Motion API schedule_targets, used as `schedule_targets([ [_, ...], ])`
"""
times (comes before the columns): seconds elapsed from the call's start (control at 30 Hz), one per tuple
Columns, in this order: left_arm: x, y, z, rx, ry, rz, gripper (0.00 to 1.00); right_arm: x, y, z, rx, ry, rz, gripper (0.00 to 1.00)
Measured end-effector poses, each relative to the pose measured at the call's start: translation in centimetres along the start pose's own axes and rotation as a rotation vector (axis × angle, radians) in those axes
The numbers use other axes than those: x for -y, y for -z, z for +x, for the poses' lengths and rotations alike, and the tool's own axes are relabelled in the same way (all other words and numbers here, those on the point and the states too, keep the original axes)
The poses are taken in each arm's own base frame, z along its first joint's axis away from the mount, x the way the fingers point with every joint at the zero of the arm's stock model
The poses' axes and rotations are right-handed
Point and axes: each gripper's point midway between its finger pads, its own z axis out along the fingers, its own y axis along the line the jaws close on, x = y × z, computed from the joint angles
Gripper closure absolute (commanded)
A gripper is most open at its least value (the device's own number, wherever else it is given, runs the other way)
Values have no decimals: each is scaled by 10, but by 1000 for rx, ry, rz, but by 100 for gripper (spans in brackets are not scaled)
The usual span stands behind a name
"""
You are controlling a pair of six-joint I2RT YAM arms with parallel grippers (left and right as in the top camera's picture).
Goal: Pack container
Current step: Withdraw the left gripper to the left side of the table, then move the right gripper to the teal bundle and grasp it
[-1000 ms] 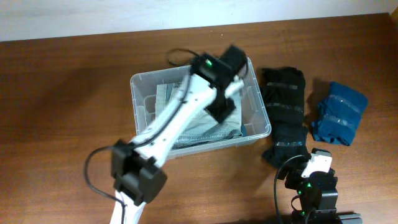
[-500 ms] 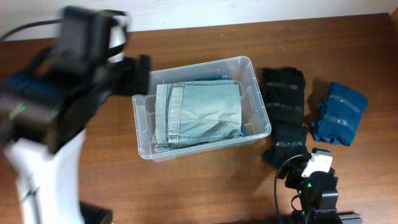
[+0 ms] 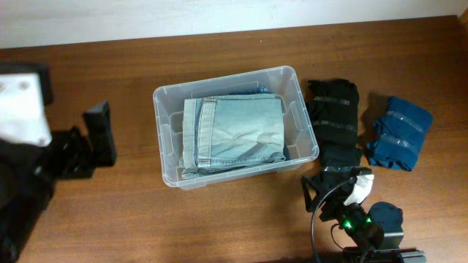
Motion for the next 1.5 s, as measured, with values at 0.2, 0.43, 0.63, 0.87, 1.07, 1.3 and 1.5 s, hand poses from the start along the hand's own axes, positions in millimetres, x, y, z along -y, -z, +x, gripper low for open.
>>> schedule_targets([
  [0.2,-2,11,0,22,5,3,1,-25,30,-44,52,-2,38,2],
  [0.43,-1,5,0,10,2,1,1,-18,67,-116,58,15,350,2],
  [0.63,-1,5,0,10,2,1,1,0,34,-135,-183,14,490,2],
  [0.87,-1,5,0,9,2,1,1,54,-9,-171,-319,-95,616,2],
  [1.07,-1,5,0,9,2,1,1,139,11,-200,-250,-344,708,2],
  [1.3,-1,5,0,9,2,1,0,260,41,-156,-285,-732,749,2],
  [1.5,-1,5,0,9,2,1,0,317,37,-123,-303,-840,730,2],
])
